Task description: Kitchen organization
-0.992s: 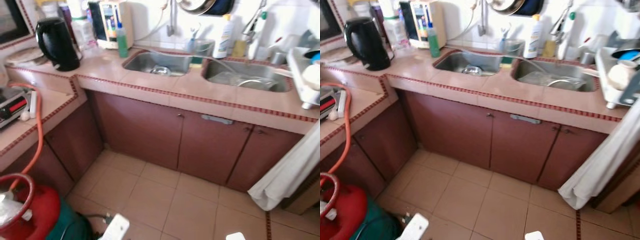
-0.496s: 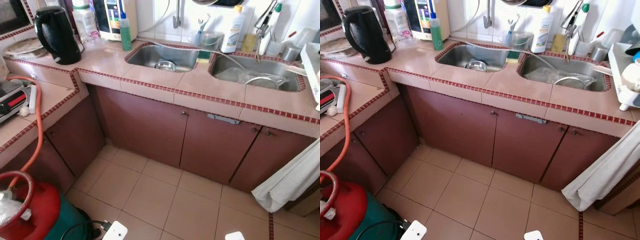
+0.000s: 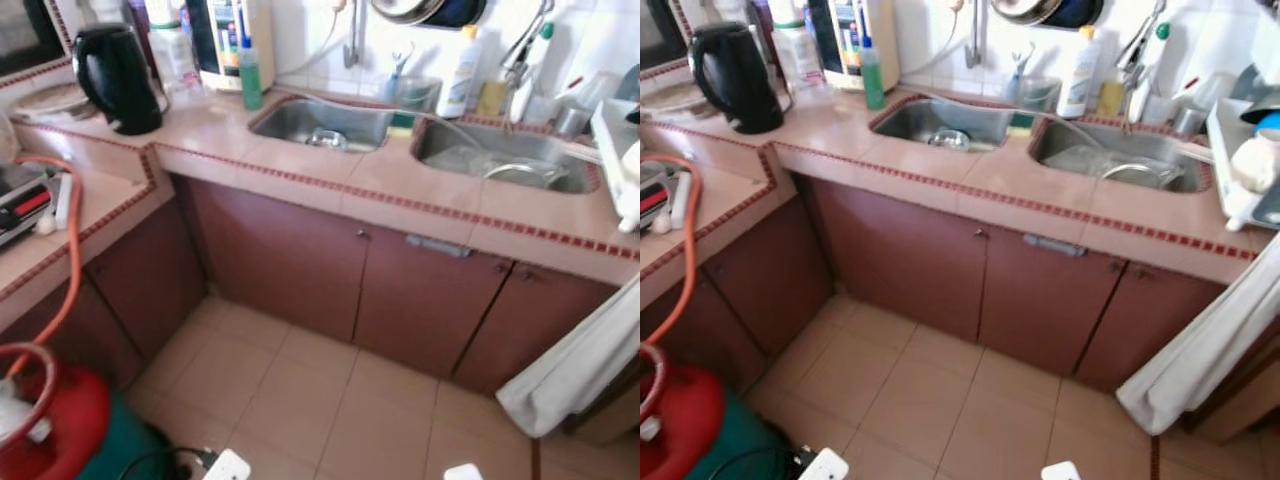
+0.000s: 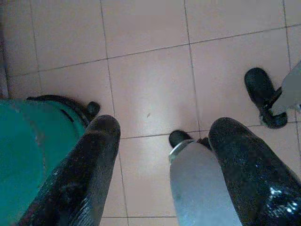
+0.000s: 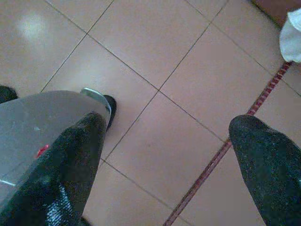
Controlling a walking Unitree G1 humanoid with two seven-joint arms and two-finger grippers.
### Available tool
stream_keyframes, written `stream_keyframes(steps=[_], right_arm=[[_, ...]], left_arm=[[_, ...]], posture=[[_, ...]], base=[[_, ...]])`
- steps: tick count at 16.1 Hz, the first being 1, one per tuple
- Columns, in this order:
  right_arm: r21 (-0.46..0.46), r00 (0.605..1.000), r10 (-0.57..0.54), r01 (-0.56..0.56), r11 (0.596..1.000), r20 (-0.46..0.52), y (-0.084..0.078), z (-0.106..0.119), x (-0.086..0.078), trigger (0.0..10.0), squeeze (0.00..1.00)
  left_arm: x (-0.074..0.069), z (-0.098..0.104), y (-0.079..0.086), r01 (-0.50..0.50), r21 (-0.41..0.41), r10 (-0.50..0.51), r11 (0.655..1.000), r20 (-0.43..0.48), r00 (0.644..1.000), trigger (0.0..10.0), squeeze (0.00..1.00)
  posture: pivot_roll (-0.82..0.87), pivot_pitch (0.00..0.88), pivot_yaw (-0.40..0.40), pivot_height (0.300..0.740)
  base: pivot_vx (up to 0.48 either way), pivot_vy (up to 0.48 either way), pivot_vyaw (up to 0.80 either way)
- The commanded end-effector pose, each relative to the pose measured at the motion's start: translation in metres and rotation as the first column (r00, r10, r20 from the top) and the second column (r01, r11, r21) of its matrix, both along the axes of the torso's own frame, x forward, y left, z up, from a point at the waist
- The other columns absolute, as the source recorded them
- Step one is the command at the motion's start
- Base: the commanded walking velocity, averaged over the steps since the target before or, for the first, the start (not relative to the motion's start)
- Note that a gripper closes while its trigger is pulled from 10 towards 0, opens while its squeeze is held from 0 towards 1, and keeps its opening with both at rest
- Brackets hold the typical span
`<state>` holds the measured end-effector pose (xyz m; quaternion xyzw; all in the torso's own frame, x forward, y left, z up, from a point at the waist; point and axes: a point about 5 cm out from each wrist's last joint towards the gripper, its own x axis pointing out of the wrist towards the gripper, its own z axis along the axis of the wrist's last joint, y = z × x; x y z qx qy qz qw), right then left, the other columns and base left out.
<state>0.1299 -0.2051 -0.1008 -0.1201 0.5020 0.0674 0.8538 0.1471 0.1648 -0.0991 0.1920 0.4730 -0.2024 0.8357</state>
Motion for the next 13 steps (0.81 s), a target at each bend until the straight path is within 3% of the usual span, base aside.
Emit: stream_keyframes(steps=[1, 13], right_arm=[[0.011, 1.0, 0.009, -0.008, 1.0, -0.019, 0.0034, -0.0018, -0.0034, 10.0, 0.0], [0.006, 0.999, -0.012, 0.012, 1.0, -0.046, 0.001, -0.0046, -0.0132, 10.0, 0.0]], left_arm=[[-0.0045, -0.002, -0.001, -0.011, -0.006, 0.011, 1.0, -0.022, 1.0, 10.0, 0.0], [-0.0074, -0.003, 0.0073, -0.06, 0.01, 0.06, 0.998, -0.041, 0.997, 10.0, 0.0]], posture=[[-0.07, 0.0, 0.011, 0.74], [-0.08, 0.0, 0.016, 0.74]], base=[[0.0, 0.0, 0.0], [0.0, 0.0, 0.0]])
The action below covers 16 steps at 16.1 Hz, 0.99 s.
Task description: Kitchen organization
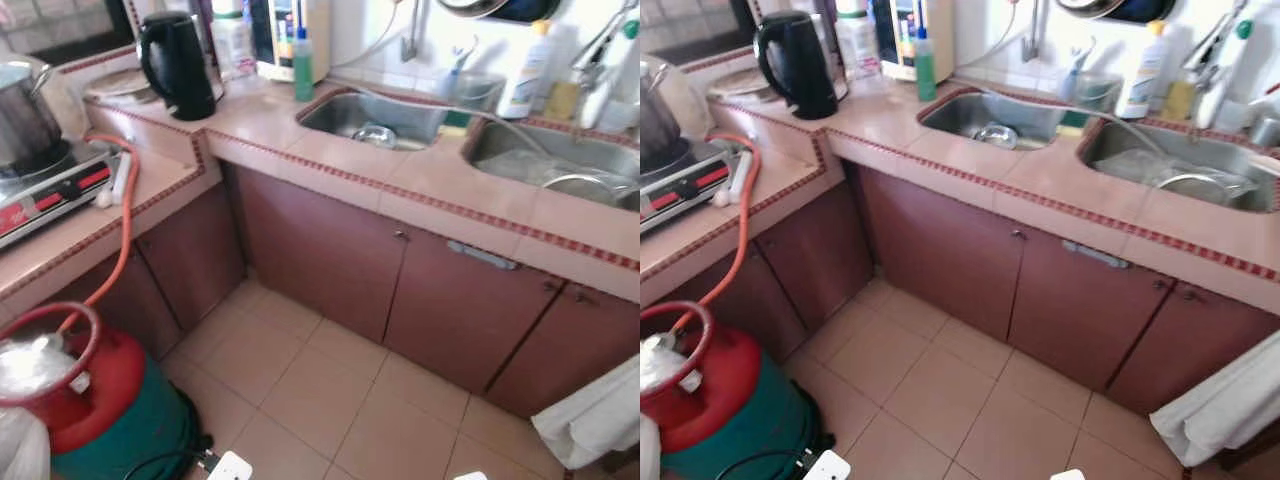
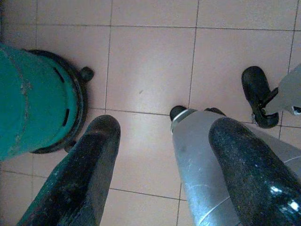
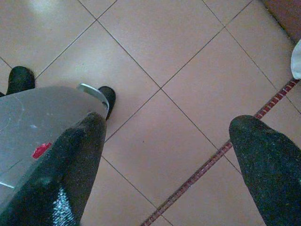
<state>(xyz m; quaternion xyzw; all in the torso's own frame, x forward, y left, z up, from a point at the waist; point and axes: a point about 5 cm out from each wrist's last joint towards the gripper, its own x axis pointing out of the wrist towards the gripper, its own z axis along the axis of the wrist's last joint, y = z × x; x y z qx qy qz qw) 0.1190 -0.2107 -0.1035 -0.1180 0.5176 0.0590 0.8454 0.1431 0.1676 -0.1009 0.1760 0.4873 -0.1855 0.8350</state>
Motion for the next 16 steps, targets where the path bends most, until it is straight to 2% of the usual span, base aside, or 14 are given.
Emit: stream_keyframes(steps=[1, 8, 16], right_arm=[[0.014, 1.0, 0.005, -0.005, 1.0, -0.015, 0.006, -0.002, -0.003, 10.0, 0.0], [-0.001, 0.998, -0.068, 0.068, 0.998, -0.011, -0.001, -0.002, -0.006, 10.0, 0.0], [0.0, 0.993, -0.12, 0.12, 0.993, -0.016, -0.001, -0.003, -0.008, 10.0, 0.0]], left_arm=[[-0.004, -0.001, 0.004, -0.011, 0.013, 0.011, 1.0, -0.018, 1.0, 10.0, 0.0], [-0.008, -0.003, 0.002, 0.02, 0.02, -0.019, 1.0, -0.038, 0.999, 10.0, 0.0], [0.002, -0.001, -0.007, 0.04, 0.007, -0.039, 0.999, -0.029, 0.999, 10.0, 0.0]], posture=[[-0.08, 0.0, 0.015, 0.74], [-0.14, 0.0, 0.056, 0.74], [-0.19, 0.0, 0.082, 0.74]], base=[[0.0, 0.0, 0.0], [0.0, 0.0, 0.0], [0.0, 0.0, 0.0]])
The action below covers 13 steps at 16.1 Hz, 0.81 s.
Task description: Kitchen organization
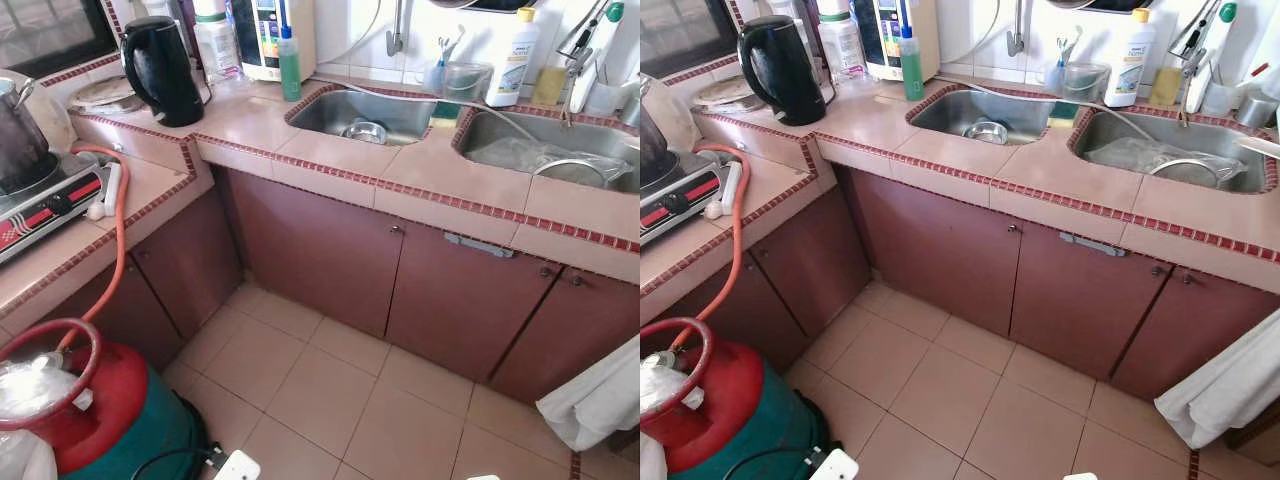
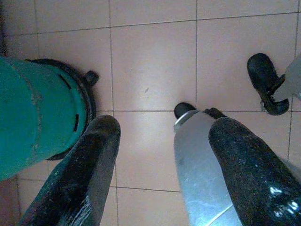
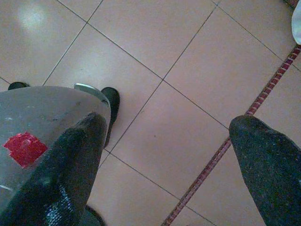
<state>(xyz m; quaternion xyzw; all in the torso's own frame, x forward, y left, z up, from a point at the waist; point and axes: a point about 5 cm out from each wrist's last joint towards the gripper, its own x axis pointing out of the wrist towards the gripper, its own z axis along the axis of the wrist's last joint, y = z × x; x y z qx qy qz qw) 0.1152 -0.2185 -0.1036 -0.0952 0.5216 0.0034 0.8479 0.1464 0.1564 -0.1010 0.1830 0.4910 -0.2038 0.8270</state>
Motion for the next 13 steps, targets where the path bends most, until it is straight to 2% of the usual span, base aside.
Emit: stream_keyframes(steps=[1, 13], right_arm=[[0.023, 1.0, -0.002, 0.002, 1.0, -0.017, 0.0081, -0.0028, -0.0037, 10.0, 0.0], [0.016, 1.0, -0.007, 0.007, 1.0, -0.004, 0.009, -0.002, -0.0005, 10.0, 0.0]], left_arm=[[0.0001, 0.0, 0.0025, 0.002, 0.006, -0.002, 1.0, -0.008, 1.0, 10.0, 0.0], [-0.0041, -0.0015, 0.0018, -0.006, 0.001, 0.006, 1.0, -0.015, 1.0, 10.0, 0.0]], posture=[[-0.19, 0.0, 0.081, 0.74], [-0.17, 0.0, 0.07, 0.74]], base=[[0.0, 0.0, 0.0], [0.0, 0.0, 0.0]])
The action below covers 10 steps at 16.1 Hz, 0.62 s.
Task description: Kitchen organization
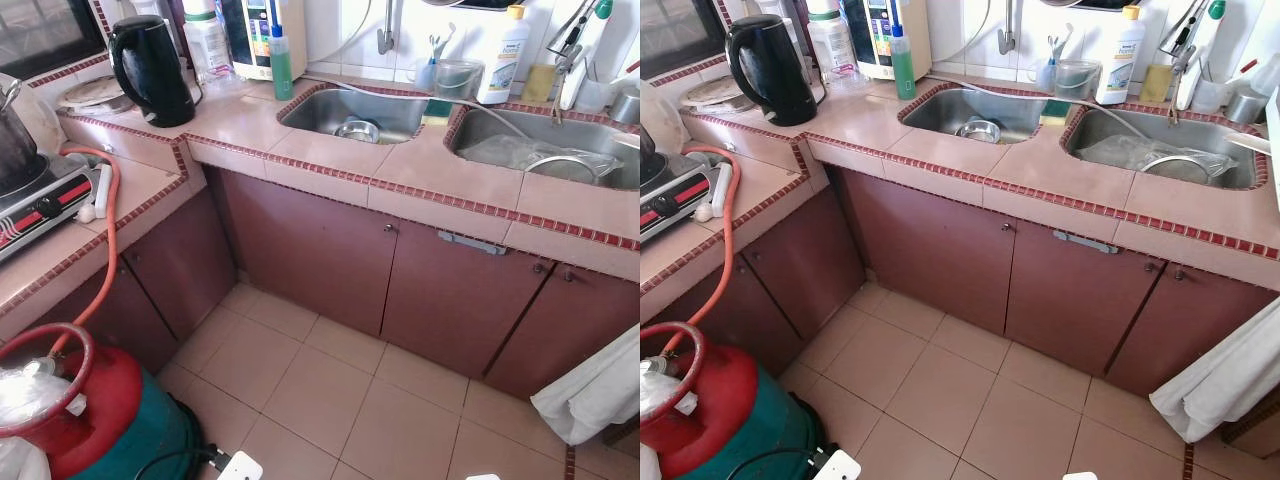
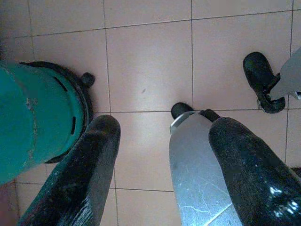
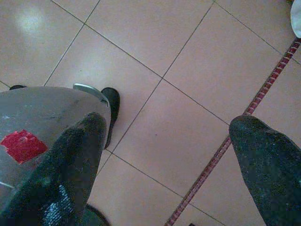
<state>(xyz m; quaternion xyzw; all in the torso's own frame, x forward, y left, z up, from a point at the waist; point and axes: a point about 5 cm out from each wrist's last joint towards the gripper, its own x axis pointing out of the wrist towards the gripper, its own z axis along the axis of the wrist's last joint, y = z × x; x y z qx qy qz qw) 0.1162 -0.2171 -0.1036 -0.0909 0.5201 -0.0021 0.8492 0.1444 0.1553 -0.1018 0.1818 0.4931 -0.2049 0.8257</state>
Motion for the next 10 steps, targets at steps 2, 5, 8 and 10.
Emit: stream_keyframes(steps=[2, 5, 8, 10], right_arm=[[0.013, 1.0, 0.012, -0.012, 1.0, -0.015, 0.0077, -0.0022, -0.002, 10.0, 0.0], [0.013, 1.0, 0.012, -0.012, 1.0, -0.015, 0.0077, -0.0022, -0.002, 10.0, 0.0], [0.013, 1.0, 0.012, -0.012, 1.0, -0.015, 0.0077, -0.0022, -0.002, 10.0, 0.0], [0.013, 1.0, 0.012, -0.012, 1.0, -0.015, 0.0077, -0.0022, -0.002, 10.0, 0.0]], left_arm=[[-0.0027, -0.0009, 0.003, -0.007, 0.003, 0.007, 1.0, -0.01, 1.0, 10.0, 0.0], [-0.0027, -0.0009, 0.003, -0.007, 0.003, 0.007, 1.0, -0.01, 1.0, 10.0, 0.0], [-0.0027, -0.0009, 0.003, -0.007, 0.003, 0.007, 1.0, -0.01, 1.0, 10.0, 0.0], [-0.0027, -0.0009, 0.003, -0.007, 0.003, 0.007, 1.0, -0.01, 1.0, 10.0, 0.0]], posture=[[-0.17, 0.0, 0.07, 0.74], [-0.17, 0.0, 0.07, 0.74], [-0.17, 0.0, 0.07, 0.74], [-0.17, 0.0, 0.07, 0.74]], base=[[0.0, 0.0, 0.0], [0.0, 0.0, 0.0], [0.0, 0.0, 0.0], [0.0, 0.0, 0.0]])
